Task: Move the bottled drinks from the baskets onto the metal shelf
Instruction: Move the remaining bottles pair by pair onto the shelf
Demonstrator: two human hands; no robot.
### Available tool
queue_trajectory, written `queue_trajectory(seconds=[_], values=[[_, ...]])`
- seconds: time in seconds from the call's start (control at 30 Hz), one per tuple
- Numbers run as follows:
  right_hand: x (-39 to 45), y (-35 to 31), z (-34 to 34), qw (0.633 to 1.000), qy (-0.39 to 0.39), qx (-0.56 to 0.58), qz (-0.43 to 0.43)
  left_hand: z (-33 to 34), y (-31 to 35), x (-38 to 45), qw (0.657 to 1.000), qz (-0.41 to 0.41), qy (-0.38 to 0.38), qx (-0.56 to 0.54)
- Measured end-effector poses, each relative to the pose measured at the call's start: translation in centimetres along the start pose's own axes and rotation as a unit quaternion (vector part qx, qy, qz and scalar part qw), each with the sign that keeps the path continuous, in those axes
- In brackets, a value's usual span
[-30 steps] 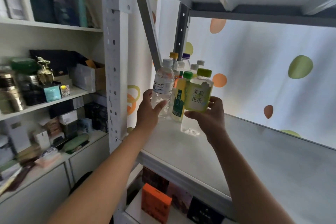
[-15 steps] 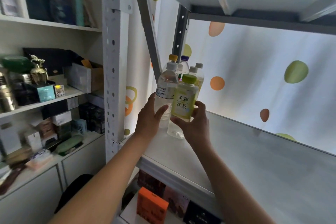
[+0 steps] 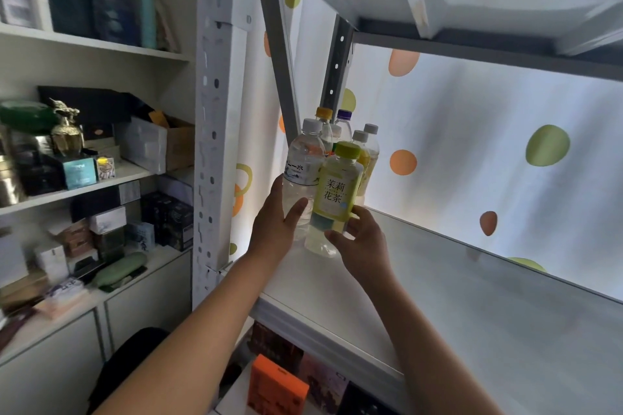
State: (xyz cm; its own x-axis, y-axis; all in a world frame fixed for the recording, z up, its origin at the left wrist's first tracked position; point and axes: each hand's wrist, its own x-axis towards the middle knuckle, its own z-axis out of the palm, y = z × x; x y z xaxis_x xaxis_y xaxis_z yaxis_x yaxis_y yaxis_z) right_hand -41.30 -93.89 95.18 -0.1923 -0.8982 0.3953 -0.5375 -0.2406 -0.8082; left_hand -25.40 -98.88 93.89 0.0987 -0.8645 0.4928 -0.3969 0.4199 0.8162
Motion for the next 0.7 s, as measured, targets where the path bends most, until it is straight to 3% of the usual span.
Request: queue_trajectory(seconds=[0.4, 0.6, 0.7], values=[[-0.3, -0.3, -0.3, 0.997, -0.014, -0.074, 0.029, -0.5, 0.0, -0.2, 0.998, -0.053, 0.022, -0.012], [-2.5, -1.4, -2.3, 0.984, -0.055, -0.118, 0.121, -1.6, 1.4, -4.1, 0.979, -0.128, 0.009, 0.157], [-4.8, -2.1, -2.7, 0.980, -0.107, -0.152, 0.067, -2.5, 2.3, -7.8, 0.968, -0.110, -0.001, 0.224]])
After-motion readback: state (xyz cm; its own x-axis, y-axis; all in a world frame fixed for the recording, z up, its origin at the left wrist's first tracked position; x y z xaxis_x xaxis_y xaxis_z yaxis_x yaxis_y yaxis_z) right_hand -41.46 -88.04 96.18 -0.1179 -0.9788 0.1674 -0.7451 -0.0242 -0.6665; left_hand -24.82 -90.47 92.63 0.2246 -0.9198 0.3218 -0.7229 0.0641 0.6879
